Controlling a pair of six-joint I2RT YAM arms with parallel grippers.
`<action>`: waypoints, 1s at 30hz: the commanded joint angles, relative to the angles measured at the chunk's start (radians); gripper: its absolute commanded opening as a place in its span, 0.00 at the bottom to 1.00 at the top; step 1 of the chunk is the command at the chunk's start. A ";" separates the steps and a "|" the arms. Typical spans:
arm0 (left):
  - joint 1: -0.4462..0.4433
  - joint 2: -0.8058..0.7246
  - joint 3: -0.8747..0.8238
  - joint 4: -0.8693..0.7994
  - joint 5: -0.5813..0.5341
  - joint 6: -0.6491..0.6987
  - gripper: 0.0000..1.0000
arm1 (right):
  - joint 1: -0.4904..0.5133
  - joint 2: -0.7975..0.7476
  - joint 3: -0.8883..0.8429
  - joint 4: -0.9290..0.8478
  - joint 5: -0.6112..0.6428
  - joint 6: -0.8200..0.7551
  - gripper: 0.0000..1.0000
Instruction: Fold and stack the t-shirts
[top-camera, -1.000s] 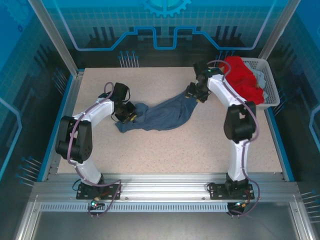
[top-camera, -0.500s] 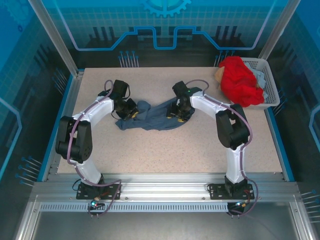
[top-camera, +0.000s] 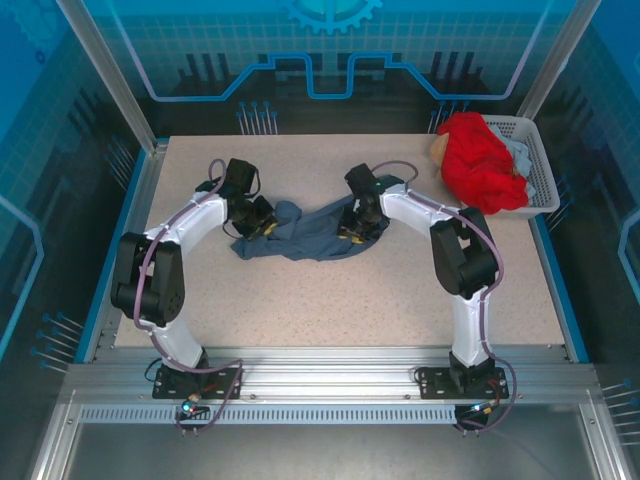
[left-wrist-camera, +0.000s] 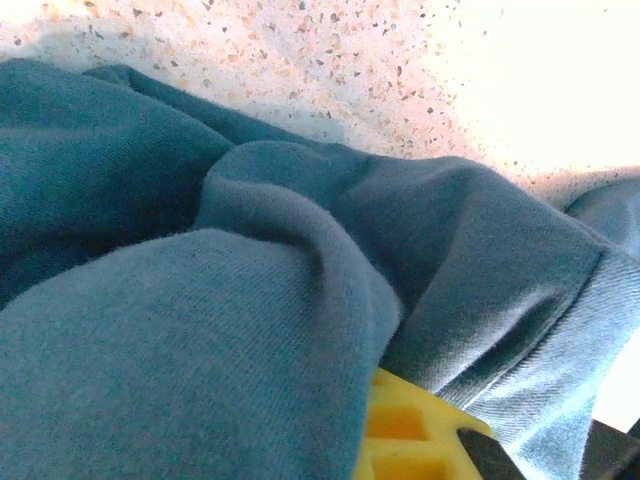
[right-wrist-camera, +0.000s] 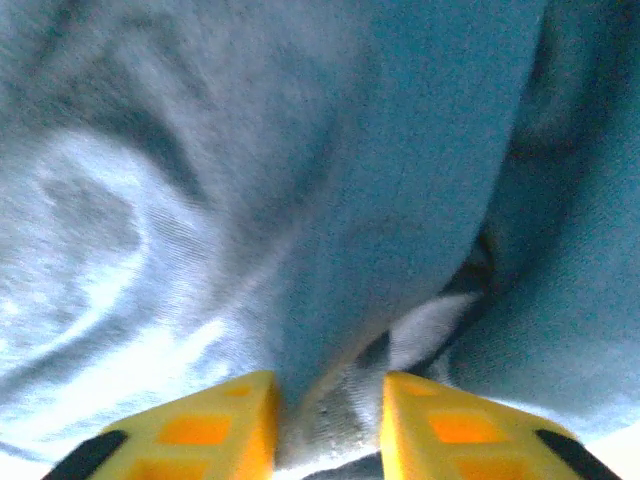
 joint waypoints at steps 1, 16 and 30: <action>0.003 -0.044 0.033 -0.031 0.027 0.019 0.00 | 0.005 -0.029 0.033 -0.020 0.013 0.007 0.21; -0.022 -0.151 0.012 -0.042 0.064 0.052 0.00 | -0.032 -0.265 0.067 -0.285 0.127 -0.076 0.00; -0.081 -0.358 -0.446 0.125 0.113 -0.148 0.72 | -0.218 -0.553 -0.358 -0.410 0.196 -0.213 0.00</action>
